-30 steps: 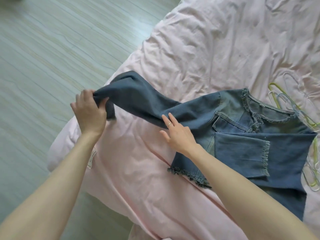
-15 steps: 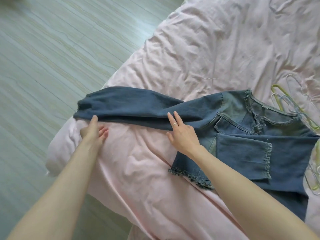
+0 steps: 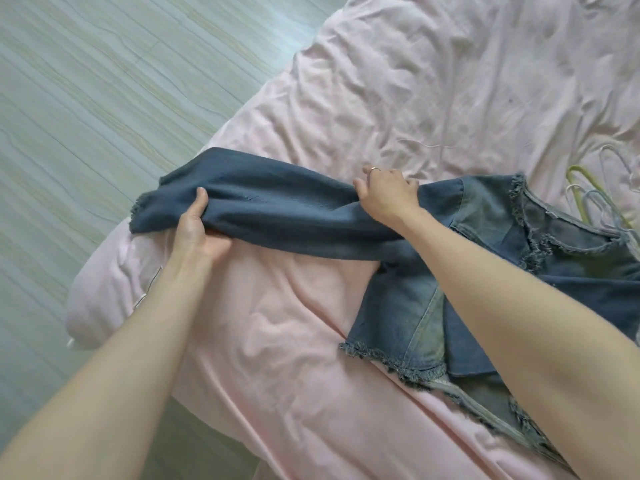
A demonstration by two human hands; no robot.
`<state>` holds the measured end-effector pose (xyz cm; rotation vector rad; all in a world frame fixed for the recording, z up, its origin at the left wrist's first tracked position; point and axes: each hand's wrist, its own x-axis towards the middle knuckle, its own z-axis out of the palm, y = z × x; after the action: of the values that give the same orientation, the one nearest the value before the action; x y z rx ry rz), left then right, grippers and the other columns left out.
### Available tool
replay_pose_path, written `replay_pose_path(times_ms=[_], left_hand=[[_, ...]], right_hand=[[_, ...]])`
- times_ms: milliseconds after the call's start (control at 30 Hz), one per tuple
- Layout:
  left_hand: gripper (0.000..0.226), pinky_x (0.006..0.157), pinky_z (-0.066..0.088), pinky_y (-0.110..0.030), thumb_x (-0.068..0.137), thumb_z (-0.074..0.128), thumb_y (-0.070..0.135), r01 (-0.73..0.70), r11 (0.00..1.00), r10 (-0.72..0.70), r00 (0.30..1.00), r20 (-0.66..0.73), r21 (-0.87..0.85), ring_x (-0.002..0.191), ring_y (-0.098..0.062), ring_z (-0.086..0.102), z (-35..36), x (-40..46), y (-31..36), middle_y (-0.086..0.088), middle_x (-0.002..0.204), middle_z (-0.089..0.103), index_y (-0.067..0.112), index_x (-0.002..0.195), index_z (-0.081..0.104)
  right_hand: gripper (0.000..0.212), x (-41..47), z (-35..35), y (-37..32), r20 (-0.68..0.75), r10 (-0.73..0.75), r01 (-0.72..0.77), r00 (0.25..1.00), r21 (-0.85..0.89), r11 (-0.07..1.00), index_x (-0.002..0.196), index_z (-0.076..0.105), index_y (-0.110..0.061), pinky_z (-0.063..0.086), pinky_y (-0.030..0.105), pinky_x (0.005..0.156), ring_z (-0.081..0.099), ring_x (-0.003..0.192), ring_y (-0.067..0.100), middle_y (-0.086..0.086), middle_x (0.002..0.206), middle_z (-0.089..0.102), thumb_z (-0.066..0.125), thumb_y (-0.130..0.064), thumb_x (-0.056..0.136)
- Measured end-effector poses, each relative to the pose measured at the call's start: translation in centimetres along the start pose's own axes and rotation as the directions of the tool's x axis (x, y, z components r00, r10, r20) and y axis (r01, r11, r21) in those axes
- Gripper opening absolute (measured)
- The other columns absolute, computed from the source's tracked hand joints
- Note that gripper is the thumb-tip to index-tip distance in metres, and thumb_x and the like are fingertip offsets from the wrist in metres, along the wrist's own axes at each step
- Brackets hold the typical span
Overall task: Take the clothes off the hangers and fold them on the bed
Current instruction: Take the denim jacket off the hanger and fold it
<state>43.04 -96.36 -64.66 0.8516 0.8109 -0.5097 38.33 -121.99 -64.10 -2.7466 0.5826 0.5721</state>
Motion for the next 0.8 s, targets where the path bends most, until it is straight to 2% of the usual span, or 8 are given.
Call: replay_pose_path(times_ms=[133,200,267,400,500,567,667,800], left_hand=[[0.056,0.082,0.052,-0.036,0.080,0.063,0.032,-0.030,0.999,0.033,0.996,0.081,-0.030,0.106,-0.023,0.064,-1.6,0.7,0.0,-0.010,0.121,0.064,0.007,0.129,0.053],[0.054,0.087,0.052,-0.038,0.081,0.063,0.030,-0.045,0.998,0.049,0.995,0.089,-0.047,0.108,-0.023,0.064,-2.0,0.9,-0.1,-0.009,0.122,0.064,0.008,0.130,0.052],[0.052,0.091,0.051,-0.039,0.084,0.063,0.025,-0.062,0.995,0.068,0.995,0.068,-0.081,0.108,-0.024,0.064,-2.3,1.1,-0.1,-0.008,0.123,0.064,0.010,0.132,0.051],[0.035,0.077,0.053,-0.037,0.090,0.058,0.024,-0.070,0.983,0.069,0.998,-0.013,-0.172,0.102,-0.023,0.066,-2.2,1.2,0.1,-0.007,0.111,0.069,0.010,0.122,0.058],[0.023,0.073,0.051,-0.039,0.092,0.055,0.025,-0.087,0.960,0.063,0.993,-0.096,-0.267,0.094,-0.025,0.065,-2.3,1.1,0.3,-0.009,0.095,0.071,0.008,0.106,0.062],[0.021,0.082,0.050,-0.041,0.092,0.055,0.025,-0.091,0.947,0.056,0.991,-0.122,-0.307,0.096,-0.025,0.065,-2.4,0.9,0.6,-0.009,0.091,0.072,0.008,0.101,0.064],[0.017,0.076,0.051,-0.038,0.093,0.056,0.026,-0.106,0.945,0.059,0.986,-0.158,-0.309,0.086,-0.021,0.067,-2.0,0.3,0.9,-0.005,0.081,0.073,0.011,0.092,0.065],[0.017,0.079,0.053,-0.038,0.091,0.059,0.024,-0.122,0.972,0.077,0.973,-0.218,-0.202,0.090,-0.022,0.066,-1.0,-0.5,1.5,-0.005,0.095,0.070,0.011,0.101,0.063]], right_hand=[[0.023,1.6,1.0,-1.1,0.129,0.047,-0.064,0.991,0.134,0.989,0.108,0.057,-0.015,0.030,0.040,0.093,0.051,0.111,0.027,0.004,0.104,0.060,0.048,-0.030,0.093],[0.019,2.1,1.2,-1.9,0.046,0.063,-0.072,0.997,0.216,0.974,0.102,0.062,-0.016,0.028,0.039,0.090,0.051,0.108,0.027,0.003,0.099,0.059,0.048,-0.024,0.092],[0.024,2.5,0.6,-2.6,-0.112,0.110,-0.064,0.988,0.352,0.934,0.108,0.065,-0.019,0.028,0.040,0.096,0.049,0.113,0.024,0.002,0.109,0.062,0.048,-0.026,0.093],[0.030,3.0,-0.2,-3.7,-0.282,0.098,0.034,0.954,0.429,0.903,0.120,0.063,-0.024,0.028,0.041,0.108,0.037,0.127,0.019,-0.002,0.134,0.051,0.047,-0.029,0.096],[0.048,1.3,1.0,-4.2,-0.229,0.065,0.021,0.971,0.355,0.935,0.143,0.039,-0.022,0.014,0.044,0.116,0.020,0.141,0.020,0.001,0.155,0.023,0.046,-0.030,0.096],[0.056,-1.1,2.6,-3.8,-0.191,0.060,-0.006,0.980,0.271,0.963,0.149,0.024,-0.023,0.008,0.050,0.116,0.009,0.145,0.021,0.003,0.158,0.010,0.044,-0.034,0.097],[0.061,-4.6,5.1,-2.4,-0.009,0.046,-0.042,0.999,0.242,0.969,0.151,0.013,-0.024,0.004,0.050,0.116,-0.002,0.146,0.021,0.002,0.159,-0.004,0.040,-0.039,0.098],[0.059,-6.5,5.5,-1.1,0.199,0.041,-0.140,0.979,0.514,0.847,0.150,0.022,-0.017,0.009,0.040,0.119,0.011,0.146,0.017,0.003,0.158,0.013,0.038,-0.041,0.099]])
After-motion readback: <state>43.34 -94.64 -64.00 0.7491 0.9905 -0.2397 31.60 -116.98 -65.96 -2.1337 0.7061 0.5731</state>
